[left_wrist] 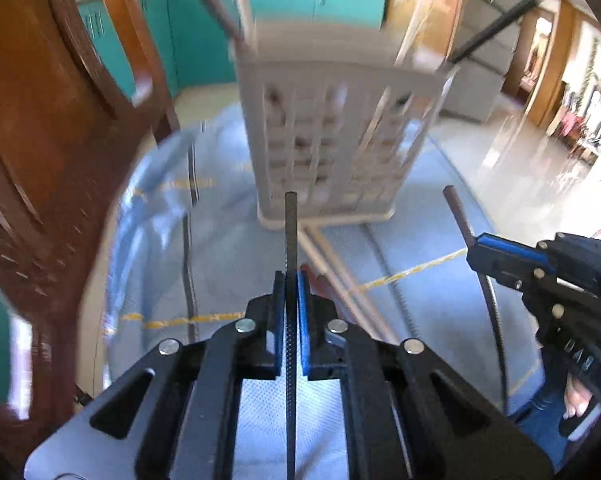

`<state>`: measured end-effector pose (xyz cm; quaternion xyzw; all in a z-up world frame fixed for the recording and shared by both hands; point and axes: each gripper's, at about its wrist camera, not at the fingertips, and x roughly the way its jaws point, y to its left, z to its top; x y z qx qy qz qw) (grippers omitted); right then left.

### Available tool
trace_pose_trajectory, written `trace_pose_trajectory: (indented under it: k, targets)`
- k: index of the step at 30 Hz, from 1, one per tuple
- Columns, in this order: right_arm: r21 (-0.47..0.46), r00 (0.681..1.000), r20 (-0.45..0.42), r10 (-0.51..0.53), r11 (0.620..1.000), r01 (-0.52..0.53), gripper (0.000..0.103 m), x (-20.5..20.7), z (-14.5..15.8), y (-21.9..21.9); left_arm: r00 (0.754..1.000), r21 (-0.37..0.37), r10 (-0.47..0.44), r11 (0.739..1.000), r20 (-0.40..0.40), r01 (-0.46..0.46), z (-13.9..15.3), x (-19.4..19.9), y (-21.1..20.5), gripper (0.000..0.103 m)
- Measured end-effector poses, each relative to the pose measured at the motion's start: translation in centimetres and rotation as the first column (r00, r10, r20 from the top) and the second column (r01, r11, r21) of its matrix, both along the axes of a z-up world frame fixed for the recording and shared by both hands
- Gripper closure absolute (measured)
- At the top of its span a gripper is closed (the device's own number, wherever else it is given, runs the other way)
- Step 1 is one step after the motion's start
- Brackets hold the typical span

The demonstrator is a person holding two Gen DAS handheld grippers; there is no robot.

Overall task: Organize utensils
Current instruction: 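Lift both held chopsticks and carry them above the white basket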

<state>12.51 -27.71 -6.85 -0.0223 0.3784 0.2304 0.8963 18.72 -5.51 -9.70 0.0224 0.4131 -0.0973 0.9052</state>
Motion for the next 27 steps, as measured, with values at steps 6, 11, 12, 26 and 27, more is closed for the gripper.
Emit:
trace_pose_trajectory:
  k: [6,11,12,26,27]
  targets:
    - [0.153,0.990,0.135,0.046,0.986,-0.067,0.097,-3.5,5.4,-2.6,0.985,-0.076,-0.019,0.997,0.170,0.032,6.0,-3.2,0.6,0.096]
    - [0.234,0.982,0.184,0.039,0.969,-0.082,0.096,-3.7,9.2,-3.4,0.958,-0.133,-0.033,0.988,0.283,0.073,11.2,-4.9,0.8,0.096]
    - [0.238,0.980,0.196,0.032,0.968,-0.079,0.096,-3.2,10.0,-3.3,0.953,-0.130,-0.034,0.989,0.300,0.076,12.1,-4.9,0.7,0.096]
    - [0.418,0.898,0.362,-0.248,0.905,0.082,0.096,3.8,20.1,-4.4,0.849,-0.276,0.139,0.961,0.510,0.009,23.1,0.2,3.3,0.096]
    - [0.413,0.887,0.375,-0.271,0.905,0.102,0.096,4.1,20.0,-4.5,0.844,-0.283,0.163,0.959,0.512,-0.013,22.8,0.8,3.4,0.096]
